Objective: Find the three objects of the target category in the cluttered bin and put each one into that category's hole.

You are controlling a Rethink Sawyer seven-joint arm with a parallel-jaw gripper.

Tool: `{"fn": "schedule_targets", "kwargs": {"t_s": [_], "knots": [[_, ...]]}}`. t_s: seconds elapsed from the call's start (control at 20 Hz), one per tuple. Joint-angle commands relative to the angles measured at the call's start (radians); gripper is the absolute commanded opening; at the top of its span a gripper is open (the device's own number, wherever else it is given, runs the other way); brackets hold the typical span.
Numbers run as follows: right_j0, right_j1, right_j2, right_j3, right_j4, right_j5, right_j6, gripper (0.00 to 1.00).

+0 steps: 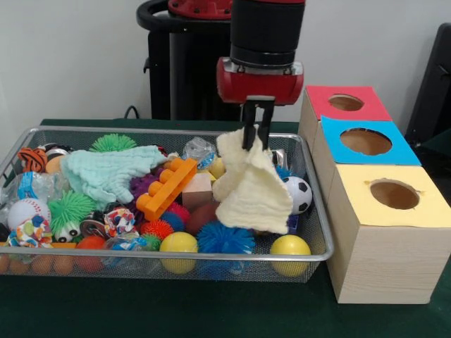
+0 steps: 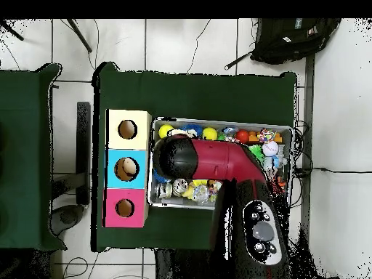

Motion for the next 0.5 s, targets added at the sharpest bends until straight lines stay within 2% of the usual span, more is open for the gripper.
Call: {"fn": "schedule_targets", "kwargs": {"t_s": [0.05, 0.35, 0.5], "knots": [[0.028, -0.01, 0.008, -0.089, 0.062, 0.153, 0.188, 0.0], [0.058, -0.034, -0.018, -0.093, 0.081, 0.197, 0.196, 0.0], [0.072, -0.019, -0.027, -0.105, 0.086, 0.184, 0.209, 0.0]]}}
